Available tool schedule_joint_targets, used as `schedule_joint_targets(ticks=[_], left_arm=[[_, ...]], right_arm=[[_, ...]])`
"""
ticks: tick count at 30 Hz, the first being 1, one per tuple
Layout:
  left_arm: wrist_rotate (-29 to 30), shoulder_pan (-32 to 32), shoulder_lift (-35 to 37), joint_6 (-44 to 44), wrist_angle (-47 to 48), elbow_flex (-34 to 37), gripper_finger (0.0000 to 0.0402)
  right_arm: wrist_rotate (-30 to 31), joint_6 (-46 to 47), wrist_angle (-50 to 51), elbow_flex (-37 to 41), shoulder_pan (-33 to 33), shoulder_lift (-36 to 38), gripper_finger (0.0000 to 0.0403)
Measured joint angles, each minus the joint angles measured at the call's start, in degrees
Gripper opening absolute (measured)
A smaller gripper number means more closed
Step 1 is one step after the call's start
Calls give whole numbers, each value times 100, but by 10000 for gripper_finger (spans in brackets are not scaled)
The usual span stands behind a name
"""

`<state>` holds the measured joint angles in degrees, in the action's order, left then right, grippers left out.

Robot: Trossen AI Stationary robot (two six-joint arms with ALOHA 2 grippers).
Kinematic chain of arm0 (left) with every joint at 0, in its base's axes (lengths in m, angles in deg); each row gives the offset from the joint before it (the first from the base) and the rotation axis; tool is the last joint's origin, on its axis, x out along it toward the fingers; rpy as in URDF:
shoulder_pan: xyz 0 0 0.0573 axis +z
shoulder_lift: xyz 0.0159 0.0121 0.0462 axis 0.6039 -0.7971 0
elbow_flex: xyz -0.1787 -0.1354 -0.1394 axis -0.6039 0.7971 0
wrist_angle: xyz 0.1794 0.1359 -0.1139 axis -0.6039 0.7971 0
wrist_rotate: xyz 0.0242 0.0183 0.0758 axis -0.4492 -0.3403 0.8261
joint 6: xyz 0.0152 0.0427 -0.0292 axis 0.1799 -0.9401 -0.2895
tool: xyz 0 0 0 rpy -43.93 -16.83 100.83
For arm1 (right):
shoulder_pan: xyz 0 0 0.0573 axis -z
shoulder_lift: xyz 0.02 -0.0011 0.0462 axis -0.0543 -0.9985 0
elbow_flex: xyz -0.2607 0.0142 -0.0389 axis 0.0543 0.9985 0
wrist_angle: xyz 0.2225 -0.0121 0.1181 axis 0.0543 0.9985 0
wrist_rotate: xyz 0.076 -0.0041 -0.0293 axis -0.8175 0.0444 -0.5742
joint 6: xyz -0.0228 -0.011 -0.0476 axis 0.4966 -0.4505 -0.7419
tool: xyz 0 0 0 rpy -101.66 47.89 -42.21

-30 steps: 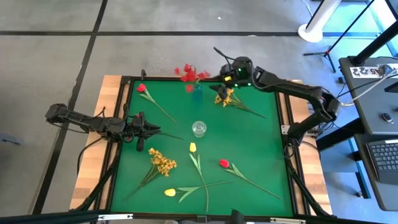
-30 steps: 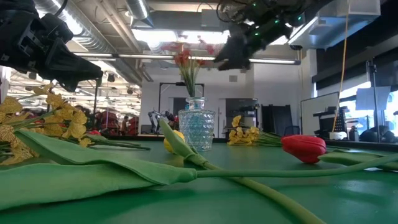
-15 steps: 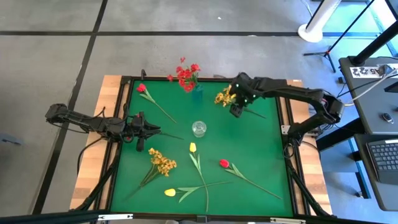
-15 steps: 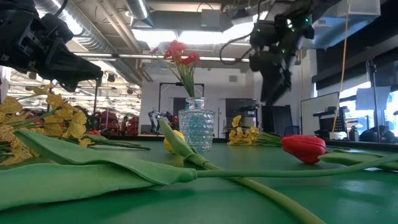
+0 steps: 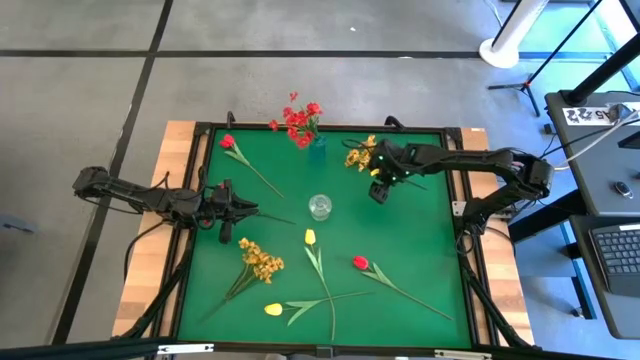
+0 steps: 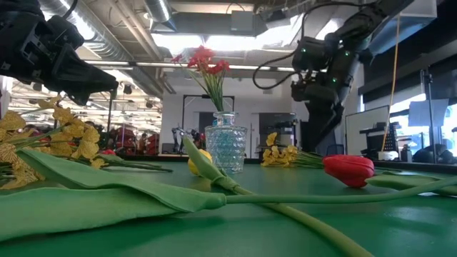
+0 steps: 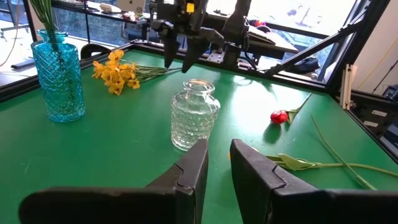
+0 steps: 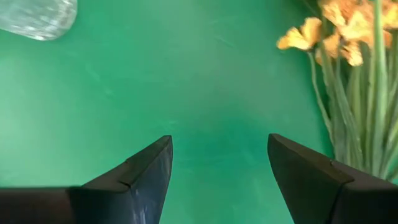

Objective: Sort flowers into vase by color
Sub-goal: Put the top yellow flowers into the transparent vase

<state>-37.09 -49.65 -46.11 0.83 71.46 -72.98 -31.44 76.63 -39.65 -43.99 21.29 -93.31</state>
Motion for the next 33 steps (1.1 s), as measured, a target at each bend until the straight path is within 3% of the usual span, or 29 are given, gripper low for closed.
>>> schedule_joint_targets(ticks=[18, 22, 26, 33], left_arm=[[0, 1, 1, 0, 0, -2, 66], [0, -1, -1, 0, -1, -2, 66], [0, -2, -2, 0, 0, -1, 66], [0, 1, -1, 0, -2, -2, 66]], right_arm=[[492, -12, 237, 40, 0, -19, 262], [936, -34, 209, 41, 28, -57, 262], [1246, -50, 202, 41, 242, -57, 262], [942, -323, 142, 87, 958, -57, 262]])
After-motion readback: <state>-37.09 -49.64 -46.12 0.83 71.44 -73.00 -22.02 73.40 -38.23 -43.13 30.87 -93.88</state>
